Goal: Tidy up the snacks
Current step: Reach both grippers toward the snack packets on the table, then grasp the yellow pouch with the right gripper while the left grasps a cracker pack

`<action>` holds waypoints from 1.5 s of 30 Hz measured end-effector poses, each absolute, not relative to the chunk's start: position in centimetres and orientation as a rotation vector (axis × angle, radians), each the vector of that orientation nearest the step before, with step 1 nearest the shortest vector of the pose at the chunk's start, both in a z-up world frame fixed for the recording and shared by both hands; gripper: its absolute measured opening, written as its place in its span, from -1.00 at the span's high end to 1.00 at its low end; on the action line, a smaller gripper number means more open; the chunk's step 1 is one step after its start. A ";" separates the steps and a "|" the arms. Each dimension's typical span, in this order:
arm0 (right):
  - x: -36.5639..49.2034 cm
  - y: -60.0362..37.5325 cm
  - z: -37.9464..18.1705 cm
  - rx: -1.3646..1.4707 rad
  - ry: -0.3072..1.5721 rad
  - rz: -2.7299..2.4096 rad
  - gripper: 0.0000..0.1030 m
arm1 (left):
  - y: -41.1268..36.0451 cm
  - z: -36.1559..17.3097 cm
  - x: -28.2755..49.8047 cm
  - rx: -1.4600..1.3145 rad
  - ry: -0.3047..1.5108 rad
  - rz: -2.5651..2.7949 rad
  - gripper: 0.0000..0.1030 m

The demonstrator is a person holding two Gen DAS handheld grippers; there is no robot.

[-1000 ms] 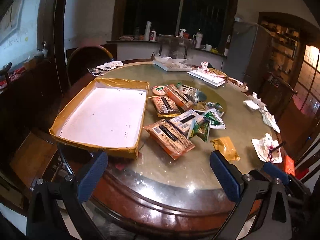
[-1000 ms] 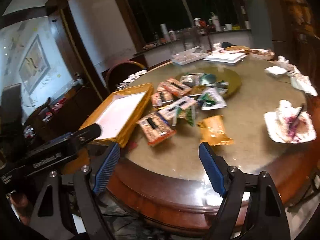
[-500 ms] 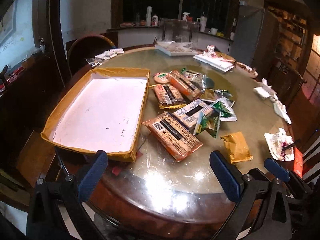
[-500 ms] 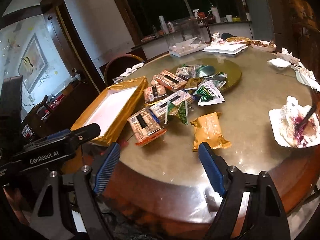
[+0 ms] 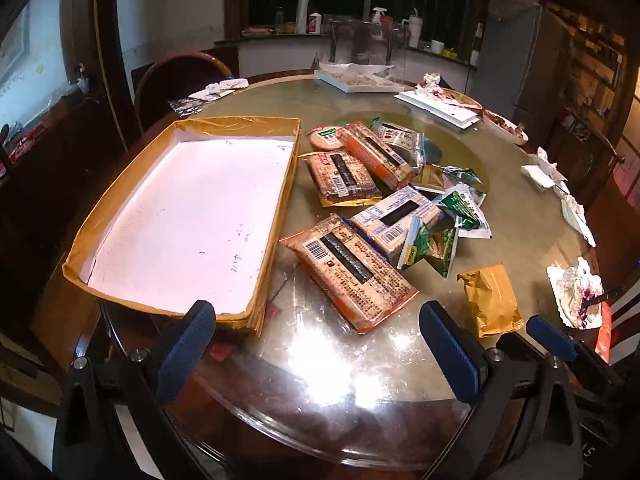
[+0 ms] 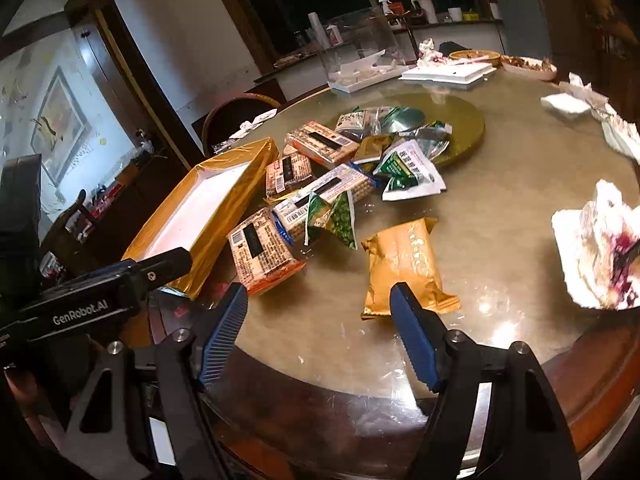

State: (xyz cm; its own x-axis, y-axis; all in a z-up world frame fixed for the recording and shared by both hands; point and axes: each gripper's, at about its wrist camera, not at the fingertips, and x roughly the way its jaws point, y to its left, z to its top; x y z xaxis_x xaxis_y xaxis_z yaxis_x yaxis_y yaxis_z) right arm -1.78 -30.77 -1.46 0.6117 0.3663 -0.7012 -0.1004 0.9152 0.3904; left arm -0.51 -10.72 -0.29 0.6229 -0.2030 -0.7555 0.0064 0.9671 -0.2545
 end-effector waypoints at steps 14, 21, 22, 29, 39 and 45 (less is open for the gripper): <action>-1.4 -31.3 -1.7 0.292 0.878 0.209 -0.44 | -11.1 0.1 0.8 -0.294 0.899 -0.238 -0.96; 0.6 -33.1 -3.0 0.305 0.891 0.142 -0.44 | -11.2 -1.0 3.1 -0.344 0.962 -0.237 -0.94; 1.2 -33.0 -3.3 0.289 0.909 0.131 -0.44 | -11.2 -1.0 3.1 -0.344 0.969 -0.221 -0.94; 4.4 -32.2 -5.8 0.233 1.012 0.095 -0.28 | -12.3 -2.9 5.9 -0.277 1.027 -0.169 -0.94; 3.3 -31.7 -5.7 0.138 1.014 0.064 0.10 | -14.9 -6.5 10.3 -0.177 1.077 -0.062 -0.56; 3.3 -31.8 -5.6 0.134 1.017 0.085 0.10 | -15.1 -7.3 9.0 -0.133 1.053 -0.084 -0.35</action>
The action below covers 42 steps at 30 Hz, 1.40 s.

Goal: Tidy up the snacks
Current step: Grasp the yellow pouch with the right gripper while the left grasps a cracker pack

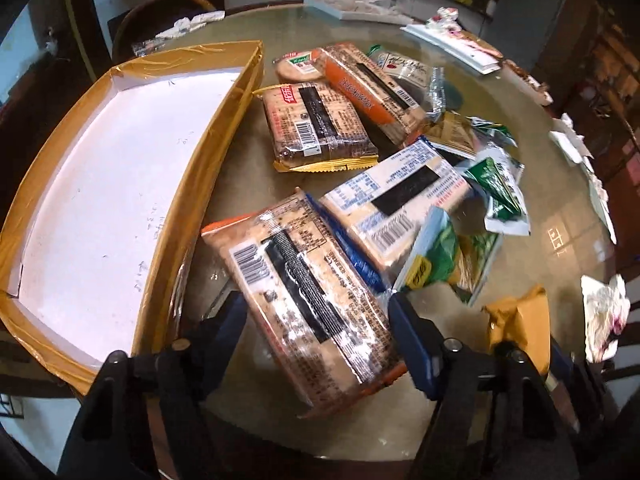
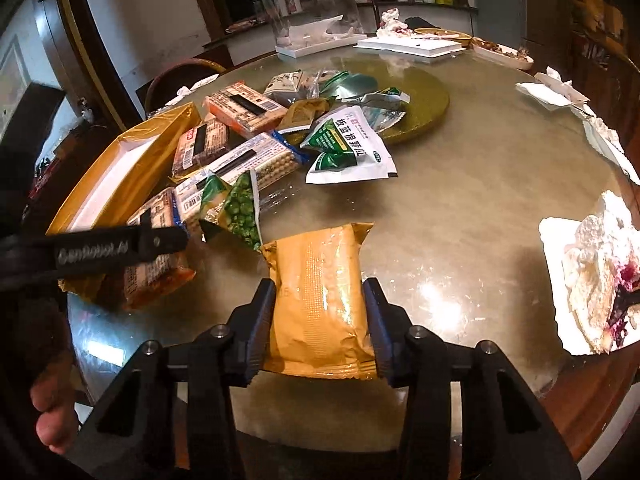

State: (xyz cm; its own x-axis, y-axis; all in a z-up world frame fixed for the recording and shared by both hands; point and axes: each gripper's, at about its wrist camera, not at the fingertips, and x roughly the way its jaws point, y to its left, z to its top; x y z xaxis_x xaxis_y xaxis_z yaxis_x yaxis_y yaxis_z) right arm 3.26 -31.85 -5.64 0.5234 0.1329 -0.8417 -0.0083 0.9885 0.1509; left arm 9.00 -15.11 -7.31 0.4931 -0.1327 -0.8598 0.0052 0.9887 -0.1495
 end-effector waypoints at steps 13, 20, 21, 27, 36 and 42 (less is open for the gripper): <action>2.6 -31.3 -5.7 0.130 1.007 0.070 0.13 | -14.8 -7.5 6.7 -0.063 0.990 -0.139 -0.20; 0.9 -31.0 -4.4 0.174 0.943 0.057 0.17 | -13.2 -6.6 3.9 -0.171 0.916 -0.251 -0.10; 0.6 -30.8 -3.9 0.181 0.924 0.066 0.17 | -12.8 -6.2 3.8 -0.192 0.909 -0.266 -0.08; 1.3 -28.5 -1.4 0.127 0.871 0.090 0.17 | -12.2 -5.1 3.9 -0.139 0.895 -0.250 0.30; 1.1 -27.7 -2.3 0.135 0.912 0.122 0.17 | -11.8 -6.0 4.0 -0.149 0.927 -0.220 -0.62; 0.8 -28.3 -2.2 0.160 0.906 0.120 0.17 | -14.2 -7.1 5.1 0.002 0.983 -0.174 -0.23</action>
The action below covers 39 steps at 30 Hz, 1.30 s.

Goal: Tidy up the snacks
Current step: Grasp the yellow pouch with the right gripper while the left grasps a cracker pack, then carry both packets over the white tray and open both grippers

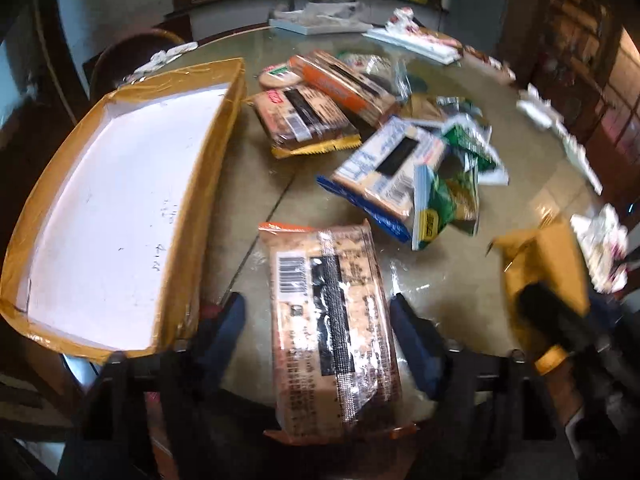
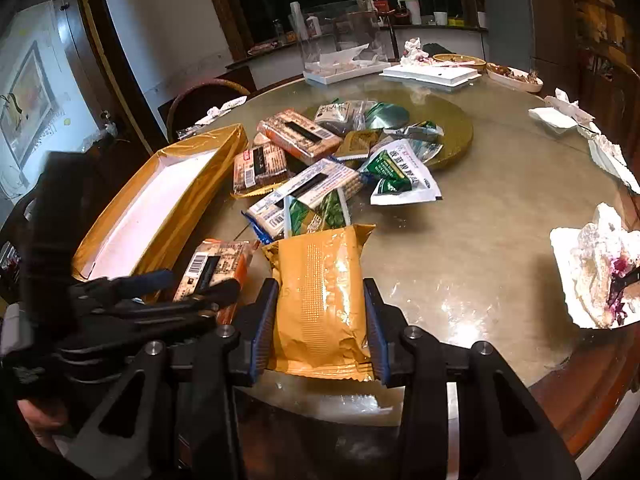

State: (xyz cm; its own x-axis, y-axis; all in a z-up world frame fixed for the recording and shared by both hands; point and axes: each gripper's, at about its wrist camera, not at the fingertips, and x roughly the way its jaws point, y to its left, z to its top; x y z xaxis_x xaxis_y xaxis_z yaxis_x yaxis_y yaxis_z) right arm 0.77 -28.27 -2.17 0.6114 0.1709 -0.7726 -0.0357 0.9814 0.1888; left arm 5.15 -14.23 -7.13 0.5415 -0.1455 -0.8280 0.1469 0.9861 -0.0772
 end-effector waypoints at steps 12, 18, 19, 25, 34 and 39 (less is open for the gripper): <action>0.6 -27.0 0.3 0.208 0.821 0.235 0.17 | -7.4 1.5 0.1 -0.216 0.753 -0.284 -0.08; 4.0 -19.6 1.2 0.179 0.839 0.449 0.17 | 1.2 2.8 1.0 -0.284 0.668 -0.092 -0.08; 4.7 -18.2 1.0 0.160 0.843 0.480 0.17 | 2.5 2.2 1.6 -0.306 0.679 -0.073 -0.08; 9.8 -10.7 -1.0 0.087 0.928 0.573 0.17 | 7.4 -0.7 4.7 -0.354 0.750 -0.007 -0.08; 11.5 -5.9 -6.3 -0.057 1.071 0.476 0.15 | 8.8 -5.5 7.5 -0.337 0.878 -0.002 -0.08; 12.2 -5.2 -6.4 -0.076 1.073 0.486 -0.13 | 9.4 -6.9 9.3 -0.376 0.963 0.016 -0.09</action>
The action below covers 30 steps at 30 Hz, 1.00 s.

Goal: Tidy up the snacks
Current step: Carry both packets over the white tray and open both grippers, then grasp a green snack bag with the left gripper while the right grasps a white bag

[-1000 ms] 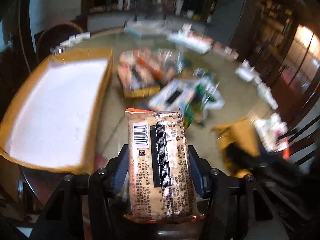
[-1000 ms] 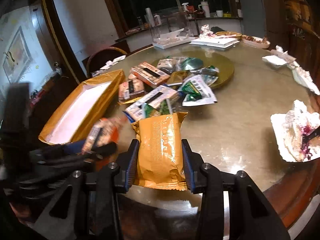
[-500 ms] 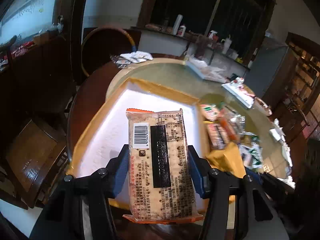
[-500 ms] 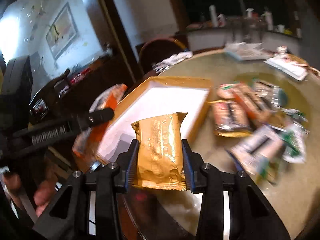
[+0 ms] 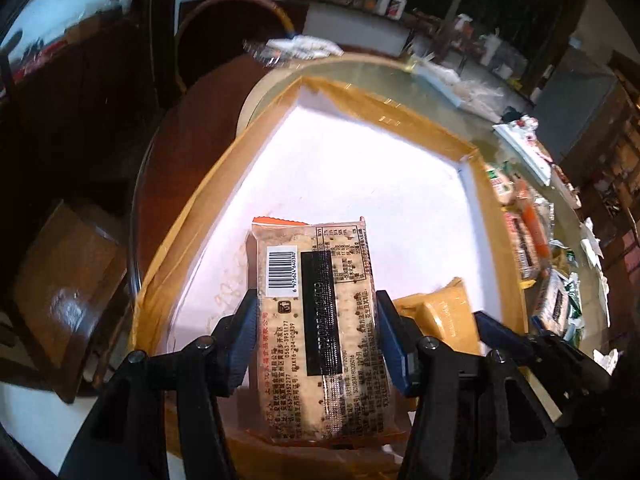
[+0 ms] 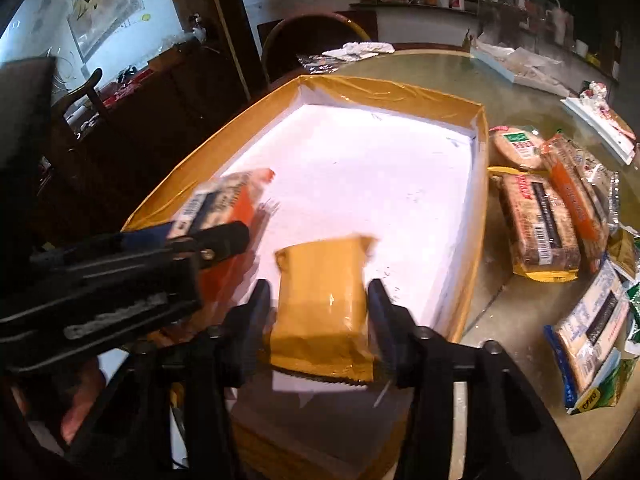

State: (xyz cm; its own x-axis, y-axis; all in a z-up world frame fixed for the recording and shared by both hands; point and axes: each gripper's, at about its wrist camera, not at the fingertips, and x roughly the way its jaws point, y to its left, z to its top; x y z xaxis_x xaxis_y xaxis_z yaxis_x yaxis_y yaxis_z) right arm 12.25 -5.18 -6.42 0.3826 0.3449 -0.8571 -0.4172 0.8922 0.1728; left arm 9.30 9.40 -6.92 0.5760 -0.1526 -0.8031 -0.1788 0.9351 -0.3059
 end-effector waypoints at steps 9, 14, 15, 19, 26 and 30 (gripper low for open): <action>6.8 -14.0 -1.1 0.092 0.872 0.494 -0.55 | 6.3 -3.1 6.1 -0.352 0.829 0.017 -0.65; 5.2 -21.9 -1.0 0.185 0.872 0.402 -0.55 | 0.9 -0.6 5.1 -0.273 0.766 -0.061 -0.65; 4.8 -23.6 -1.3 0.212 0.871 0.382 -0.55 | -0.8 -0.2 5.1 -0.257 0.762 -0.101 -0.65; 3.7 -28.8 -2.9 0.335 0.894 0.316 -0.55 | -6.9 0.2 5.9 -0.221 0.809 -0.278 -0.65; 1.9 -31.8 -3.7 0.289 0.919 0.206 -0.52 | -16.4 -0.4 8.5 0.050 0.787 -0.408 -0.65; 1.2 -33.1 -3.7 0.286 0.901 0.192 -0.51 | -19.7 -1.5 9.3 0.217 0.770 -0.450 -0.65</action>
